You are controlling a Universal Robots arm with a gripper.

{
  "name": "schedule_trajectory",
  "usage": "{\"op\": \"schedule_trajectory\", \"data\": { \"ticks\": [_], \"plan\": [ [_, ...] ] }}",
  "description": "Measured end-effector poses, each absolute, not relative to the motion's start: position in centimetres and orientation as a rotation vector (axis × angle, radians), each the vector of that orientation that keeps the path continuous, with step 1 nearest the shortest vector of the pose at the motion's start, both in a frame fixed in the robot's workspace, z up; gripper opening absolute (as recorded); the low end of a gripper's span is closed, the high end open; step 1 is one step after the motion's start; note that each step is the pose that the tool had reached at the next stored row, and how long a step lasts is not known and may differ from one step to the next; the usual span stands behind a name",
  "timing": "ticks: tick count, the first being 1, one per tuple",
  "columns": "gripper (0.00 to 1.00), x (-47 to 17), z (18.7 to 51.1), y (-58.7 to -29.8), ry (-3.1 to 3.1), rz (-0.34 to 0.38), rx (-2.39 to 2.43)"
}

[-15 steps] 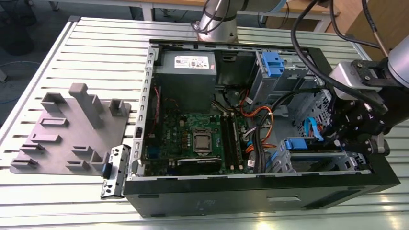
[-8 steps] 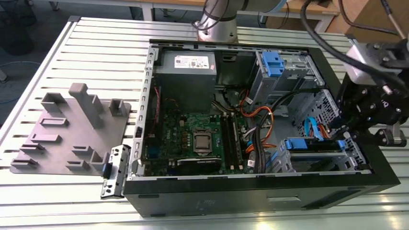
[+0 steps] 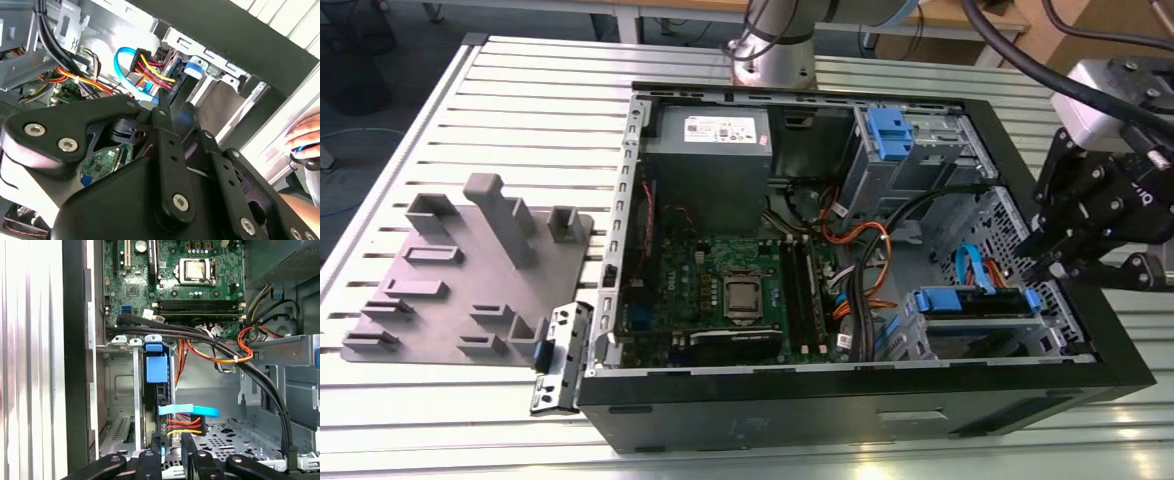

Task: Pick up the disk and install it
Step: 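Insert the second disk wire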

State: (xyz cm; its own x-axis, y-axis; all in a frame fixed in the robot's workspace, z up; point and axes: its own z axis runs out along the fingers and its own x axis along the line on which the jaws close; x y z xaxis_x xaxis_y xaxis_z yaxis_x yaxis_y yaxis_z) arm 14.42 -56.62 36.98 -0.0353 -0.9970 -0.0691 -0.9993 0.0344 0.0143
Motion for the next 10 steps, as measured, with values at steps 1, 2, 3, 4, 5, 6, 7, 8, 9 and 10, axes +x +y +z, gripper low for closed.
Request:
{"op": "schedule_trajectory", "data": {
  "ticks": [1, 2, 3, 4, 5, 6, 7, 8, 9, 10],
  "plan": [
    [0.30, 14.2, 37.0, -56.6, 2.230, 0.091, -2.153],
    [0.30, 13.9, 37.0, -56.6, 2.229, 0.092, -2.153],
    [0.30, 13.6, 37.0, -56.6, 2.228, 0.092, -2.152],
    [0.30, 13.2, 37.0, -56.6, 2.228, 0.091, -2.152],
    [0.30, 12.8, 37.0, -56.6, 2.227, 0.091, -2.151],
    [0.30, 12.4, 36.9, -56.6, 2.227, 0.090, -2.151],
    [0.30, 12.2, 36.9, -56.6, 2.226, 0.089, -2.150],
    [0.30, 12.1, 36.9, -56.6, 2.226, 0.089, -2.150],
    [0.30, 12.1, 36.9, -56.6, 2.226, 0.089, -2.150],
    [0.30, 12.1, 36.9, -56.6, 2.226, 0.089, -2.151]
  ]
}}
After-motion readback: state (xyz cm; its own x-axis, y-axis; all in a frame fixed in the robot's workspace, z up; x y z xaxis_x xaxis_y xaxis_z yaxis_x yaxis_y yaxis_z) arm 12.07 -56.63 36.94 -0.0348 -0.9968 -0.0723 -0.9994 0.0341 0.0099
